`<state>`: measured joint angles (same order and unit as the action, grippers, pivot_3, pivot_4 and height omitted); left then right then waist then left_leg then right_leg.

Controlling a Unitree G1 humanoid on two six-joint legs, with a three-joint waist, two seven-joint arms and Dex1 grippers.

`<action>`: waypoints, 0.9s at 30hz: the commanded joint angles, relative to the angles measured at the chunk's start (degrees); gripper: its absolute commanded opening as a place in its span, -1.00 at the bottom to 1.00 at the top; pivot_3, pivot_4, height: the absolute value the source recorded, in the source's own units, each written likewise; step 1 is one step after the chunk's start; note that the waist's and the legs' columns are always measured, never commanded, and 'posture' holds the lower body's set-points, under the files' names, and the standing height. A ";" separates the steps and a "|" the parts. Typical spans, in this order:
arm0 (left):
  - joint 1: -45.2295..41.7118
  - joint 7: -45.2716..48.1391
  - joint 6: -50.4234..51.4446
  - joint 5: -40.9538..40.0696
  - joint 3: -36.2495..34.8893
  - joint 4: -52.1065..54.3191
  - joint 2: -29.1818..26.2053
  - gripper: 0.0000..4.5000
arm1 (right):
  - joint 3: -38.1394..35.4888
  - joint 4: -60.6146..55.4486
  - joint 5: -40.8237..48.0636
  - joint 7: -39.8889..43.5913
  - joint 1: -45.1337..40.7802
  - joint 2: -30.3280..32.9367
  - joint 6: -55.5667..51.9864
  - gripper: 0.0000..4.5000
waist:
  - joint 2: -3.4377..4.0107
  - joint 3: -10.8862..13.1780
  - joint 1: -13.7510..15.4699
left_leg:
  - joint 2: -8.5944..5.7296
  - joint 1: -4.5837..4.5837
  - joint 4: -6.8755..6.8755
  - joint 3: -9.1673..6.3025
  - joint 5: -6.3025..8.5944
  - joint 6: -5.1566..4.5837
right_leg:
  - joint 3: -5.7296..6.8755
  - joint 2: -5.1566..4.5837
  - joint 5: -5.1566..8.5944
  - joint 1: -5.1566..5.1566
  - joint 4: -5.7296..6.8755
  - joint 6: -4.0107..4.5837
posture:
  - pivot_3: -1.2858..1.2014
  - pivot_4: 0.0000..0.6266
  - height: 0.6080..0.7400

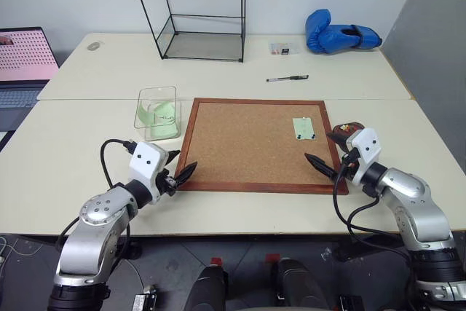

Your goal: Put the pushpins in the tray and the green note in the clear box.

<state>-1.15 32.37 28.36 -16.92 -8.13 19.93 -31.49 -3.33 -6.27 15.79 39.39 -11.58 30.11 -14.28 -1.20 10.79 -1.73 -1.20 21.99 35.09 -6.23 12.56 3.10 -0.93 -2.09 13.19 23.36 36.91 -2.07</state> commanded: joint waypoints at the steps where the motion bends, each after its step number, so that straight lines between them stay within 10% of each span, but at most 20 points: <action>1: -0.67 1.15 -0.18 -0.87 -0.22 2.75 -1.20 0.30 | -1.08 -0.35 0.30 -0.25 -1.15 -0.27 1.51 1.00 | 0.00 0.00 0.00 | 0.00 0.00 0.00 0.00 0.00 0.00 | 0.00 0.00 0.00 0.00 0.00 0.00 | 0.03 -0.52 1.00; 27: -15.13 7.94 -4.43 -1.19 8.09 -7.62 2.07 0.11 | -0.44 -2.89 0.38 -0.66 -0.50 -0.52 0.78 1.00 | -0.01 0.00 0.11 | -0.05 0.01 0.01 0.00 0.00 0.00 | -0.01 0.00 -0.01 -0.02 0.00 -0.02 | 0.03 -0.52 1.00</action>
<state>-13.31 39.48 25.75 -19.03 -1.91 14.36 -30.13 -3.12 -6.43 15.78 38.95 -11.99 29.48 -13.80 -1.21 10.79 -1.62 -1.23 22.00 35.10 -6.22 12.55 3.10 -0.93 -2.09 13.13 23.33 36.91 -2.16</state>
